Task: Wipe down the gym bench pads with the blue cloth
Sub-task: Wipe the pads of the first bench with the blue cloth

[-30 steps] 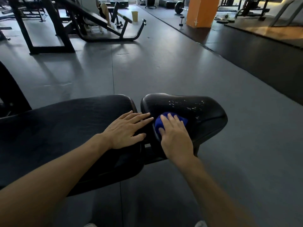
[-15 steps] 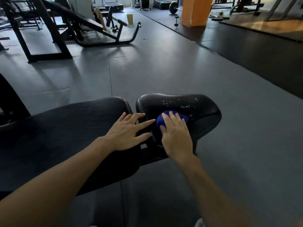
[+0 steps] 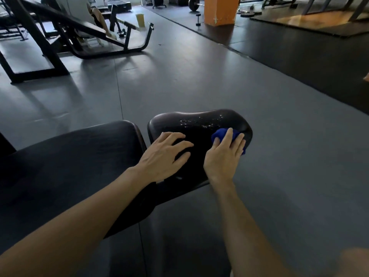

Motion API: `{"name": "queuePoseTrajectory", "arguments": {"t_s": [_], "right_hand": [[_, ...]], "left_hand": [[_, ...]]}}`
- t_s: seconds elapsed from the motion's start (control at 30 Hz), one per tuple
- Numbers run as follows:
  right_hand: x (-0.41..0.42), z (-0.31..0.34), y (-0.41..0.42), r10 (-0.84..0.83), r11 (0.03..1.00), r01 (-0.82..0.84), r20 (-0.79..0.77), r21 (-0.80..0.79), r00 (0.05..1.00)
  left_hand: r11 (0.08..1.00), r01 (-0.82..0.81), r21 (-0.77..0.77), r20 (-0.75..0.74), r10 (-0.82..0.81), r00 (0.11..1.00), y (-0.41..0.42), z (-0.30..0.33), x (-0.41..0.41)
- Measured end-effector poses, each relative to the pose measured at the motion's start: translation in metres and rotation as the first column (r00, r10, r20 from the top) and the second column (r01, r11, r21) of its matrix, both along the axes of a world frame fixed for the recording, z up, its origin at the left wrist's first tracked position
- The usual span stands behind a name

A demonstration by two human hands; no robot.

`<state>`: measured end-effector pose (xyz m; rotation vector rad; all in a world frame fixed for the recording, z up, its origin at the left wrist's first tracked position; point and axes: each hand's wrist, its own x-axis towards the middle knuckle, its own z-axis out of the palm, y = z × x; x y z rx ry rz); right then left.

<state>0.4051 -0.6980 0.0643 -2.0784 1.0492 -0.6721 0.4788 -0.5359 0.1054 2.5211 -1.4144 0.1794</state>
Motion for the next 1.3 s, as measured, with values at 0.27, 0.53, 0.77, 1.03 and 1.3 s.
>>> {"name": "queuePoseTrajectory", "arguments": {"t_s": [0.27, 0.53, 0.77, 1.03, 1.3], "right_hand": [[-0.022, 0.002, 0.048, 0.031, 0.998, -0.037, 0.110, 0.050, 0.993], [-0.003, -0.002, -0.063, 0.065, 0.998, -0.065, 0.024, -0.013, 0.998], [-0.006, -0.011, -0.016, 0.216, 0.929, -0.204, 0.006, -0.309, 0.976], [0.009, -0.001, -0.076, 0.288, 0.908, -0.318, -0.146, -0.274, 0.946], [-0.001, 0.005, -0.008, 0.429, 0.796, -0.470, -0.193, -0.382, 0.882]], "left_hand": [[0.989, -0.137, -0.048, 0.055, 0.140, 0.989, -0.034, -0.014, -0.001], [0.987, -0.092, -0.135, 0.006, 0.094, 0.996, -0.026, -0.020, 0.003], [0.980, -0.116, -0.164, 0.056, 0.127, 0.990, -0.025, -0.021, 0.001], [1.000, 0.009, 0.020, 0.002, -0.009, 1.000, -0.005, -0.002, 0.020], [0.994, 0.108, 0.008, 0.005, -0.108, 0.994, 0.007, -0.003, 0.032]]}}
